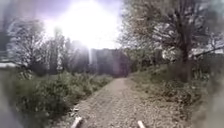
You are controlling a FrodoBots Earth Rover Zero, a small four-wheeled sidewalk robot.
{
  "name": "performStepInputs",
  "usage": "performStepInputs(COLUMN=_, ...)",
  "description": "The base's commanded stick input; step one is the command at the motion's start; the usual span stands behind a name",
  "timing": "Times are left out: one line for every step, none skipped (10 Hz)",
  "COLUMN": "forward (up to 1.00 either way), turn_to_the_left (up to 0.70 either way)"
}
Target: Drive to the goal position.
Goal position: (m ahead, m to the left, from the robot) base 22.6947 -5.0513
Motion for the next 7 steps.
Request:
performStepInputs(forward=0.7, turn_to_the_left=-0.35)
performStepInputs(forward=0.7, turn_to_the_left=-0.35)
performStepInputs(forward=0.7, turn_to_the_left=-0.35)
performStepInputs(forward=0.7, turn_to_the_left=-0.3)
performStepInputs(forward=0.7, turn_to_the_left=-0.1)
performStepInputs(forward=0.7, turn_to_the_left=0.0)
performStepInputs(forward=0.7, turn_to_the_left=0.0)
